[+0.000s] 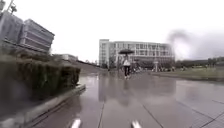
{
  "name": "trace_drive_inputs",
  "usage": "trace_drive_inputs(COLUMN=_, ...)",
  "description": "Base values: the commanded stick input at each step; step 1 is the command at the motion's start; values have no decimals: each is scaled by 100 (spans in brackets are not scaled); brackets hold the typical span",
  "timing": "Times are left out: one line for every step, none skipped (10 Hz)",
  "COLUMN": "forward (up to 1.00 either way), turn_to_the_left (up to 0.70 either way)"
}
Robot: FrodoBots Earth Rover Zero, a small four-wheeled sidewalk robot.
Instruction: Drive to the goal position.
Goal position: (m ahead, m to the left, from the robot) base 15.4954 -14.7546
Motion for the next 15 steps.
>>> trace_drive_inputs(forward=70, turn_to_the_left=0)
trace_drive_inputs(forward=70, turn_to_the_left=0)
trace_drive_inputs(forward=70, turn_to_the_left=0)
trace_drive_inputs(forward=70, turn_to_the_left=0)
trace_drive_inputs(forward=70, turn_to_the_left=0)
trace_drive_inputs(forward=70, turn_to_the_left=0)
trace_drive_inputs(forward=70, turn_to_the_left=0)
trace_drive_inputs(forward=70, turn_to_the_left=0)
trace_drive_inputs(forward=70, turn_to_the_left=0)
trace_drive_inputs(forward=70, turn_to_the_left=0)
trace_drive_inputs(forward=70, turn_to_the_left=0)
trace_drive_inputs(forward=70, turn_to_the_left=0)
trace_drive_inputs(forward=70, turn_to_the_left=0)
trace_drive_inputs(forward=70, turn_to_the_left=0)
trace_drive_inputs(forward=70, turn_to_the_left=0)
